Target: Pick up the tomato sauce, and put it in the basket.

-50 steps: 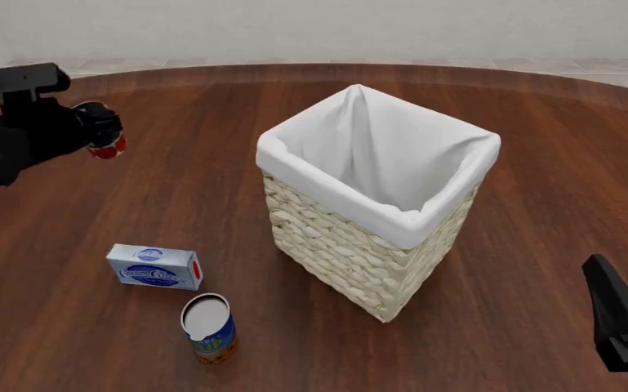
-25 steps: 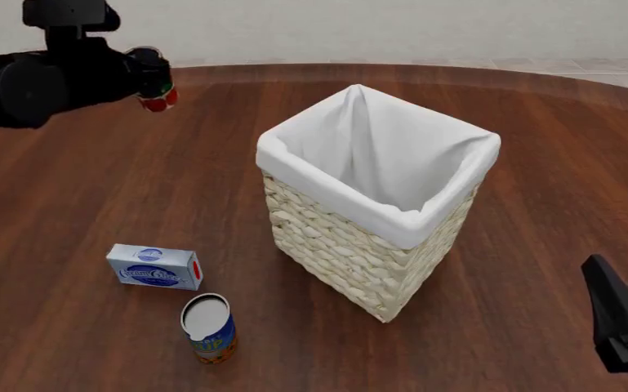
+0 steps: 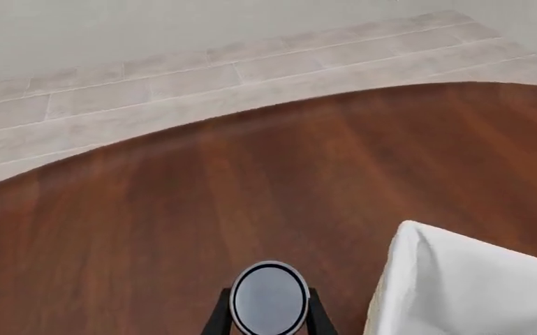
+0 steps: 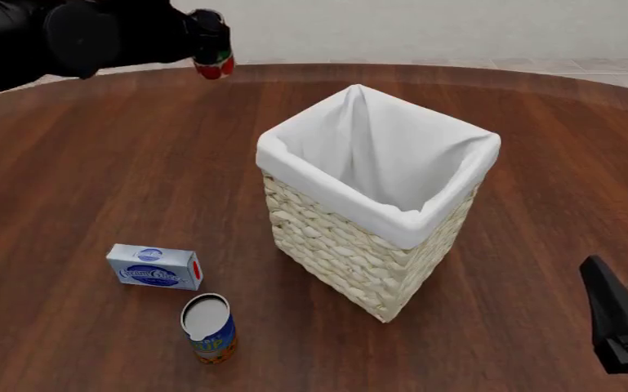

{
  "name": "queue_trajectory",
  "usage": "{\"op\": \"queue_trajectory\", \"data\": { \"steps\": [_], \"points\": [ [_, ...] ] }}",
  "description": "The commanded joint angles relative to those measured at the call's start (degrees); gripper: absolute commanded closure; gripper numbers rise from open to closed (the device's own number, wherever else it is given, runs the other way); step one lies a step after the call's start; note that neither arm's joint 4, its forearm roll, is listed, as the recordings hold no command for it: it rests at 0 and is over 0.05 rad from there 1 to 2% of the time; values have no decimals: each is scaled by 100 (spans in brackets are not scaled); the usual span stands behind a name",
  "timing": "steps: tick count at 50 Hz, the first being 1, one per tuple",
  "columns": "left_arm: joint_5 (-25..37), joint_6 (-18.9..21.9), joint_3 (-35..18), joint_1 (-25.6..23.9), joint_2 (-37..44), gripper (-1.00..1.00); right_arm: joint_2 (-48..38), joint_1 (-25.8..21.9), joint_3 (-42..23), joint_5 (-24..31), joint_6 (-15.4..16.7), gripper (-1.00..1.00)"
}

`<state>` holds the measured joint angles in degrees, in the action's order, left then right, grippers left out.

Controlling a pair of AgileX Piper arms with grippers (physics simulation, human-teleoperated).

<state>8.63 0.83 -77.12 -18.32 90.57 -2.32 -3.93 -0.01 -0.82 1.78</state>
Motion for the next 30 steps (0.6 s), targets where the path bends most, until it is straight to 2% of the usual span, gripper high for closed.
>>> {"op": "queue_trajectory", "data": {
  "steps": [1, 19, 30],
  "points": [
    [408, 293, -757, -427, 171, 100, -33, -12, 0, -17, 22, -100],
    [1239, 617, -1868, -1219, 695, 100, -26, -33, 0, -5, 40, -100],
    [1459, 629, -2253, -1595, 1039, 100, -42, -15, 0, -29, 32, -100]
  ]
}}
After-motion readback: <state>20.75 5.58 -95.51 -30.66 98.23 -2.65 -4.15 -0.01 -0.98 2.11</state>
